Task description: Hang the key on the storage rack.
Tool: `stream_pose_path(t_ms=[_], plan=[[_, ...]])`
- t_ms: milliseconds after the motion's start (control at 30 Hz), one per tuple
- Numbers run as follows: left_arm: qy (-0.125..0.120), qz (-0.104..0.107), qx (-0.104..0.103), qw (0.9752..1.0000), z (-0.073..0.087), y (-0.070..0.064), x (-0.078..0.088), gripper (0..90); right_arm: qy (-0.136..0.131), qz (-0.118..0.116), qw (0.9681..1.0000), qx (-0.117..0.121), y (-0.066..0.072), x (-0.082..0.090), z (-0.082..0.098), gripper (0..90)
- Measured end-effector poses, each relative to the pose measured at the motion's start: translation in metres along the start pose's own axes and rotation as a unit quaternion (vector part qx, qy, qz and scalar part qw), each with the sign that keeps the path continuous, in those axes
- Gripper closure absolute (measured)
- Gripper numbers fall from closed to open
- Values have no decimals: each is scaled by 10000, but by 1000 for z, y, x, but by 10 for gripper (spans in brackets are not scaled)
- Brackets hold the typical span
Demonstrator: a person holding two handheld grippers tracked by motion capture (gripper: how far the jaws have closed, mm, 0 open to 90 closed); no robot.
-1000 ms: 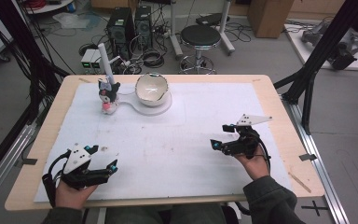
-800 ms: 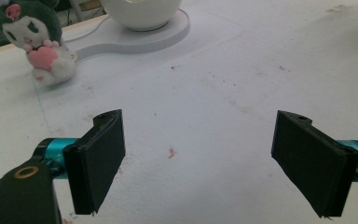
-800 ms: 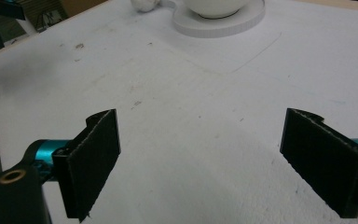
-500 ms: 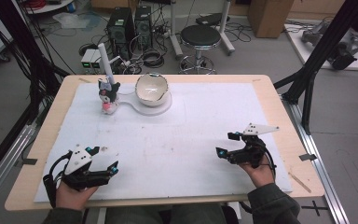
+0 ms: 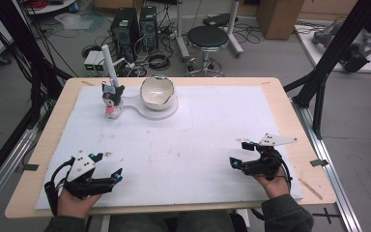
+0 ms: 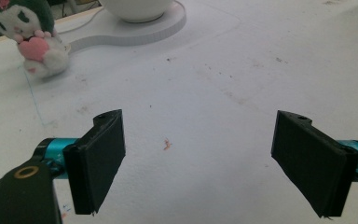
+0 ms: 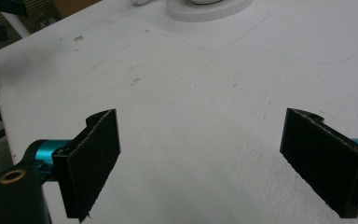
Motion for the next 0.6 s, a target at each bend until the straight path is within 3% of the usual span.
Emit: stream_pose_path(t_ms=[600], plan=[[70, 71, -37, 9999, 4, -3, 0, 179, 0, -11, 10000, 37, 5, 13, 13, 112]])
Point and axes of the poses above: each handheld gripper's, and its own axes: x roughly backward along the jaws, z roughly out of its underside, y roughly to its left, the point moved 6 cm from there along -x, roughly forward along the jaws, and after that the axes turned 13 degrees about -x, right-handed, at the moved point
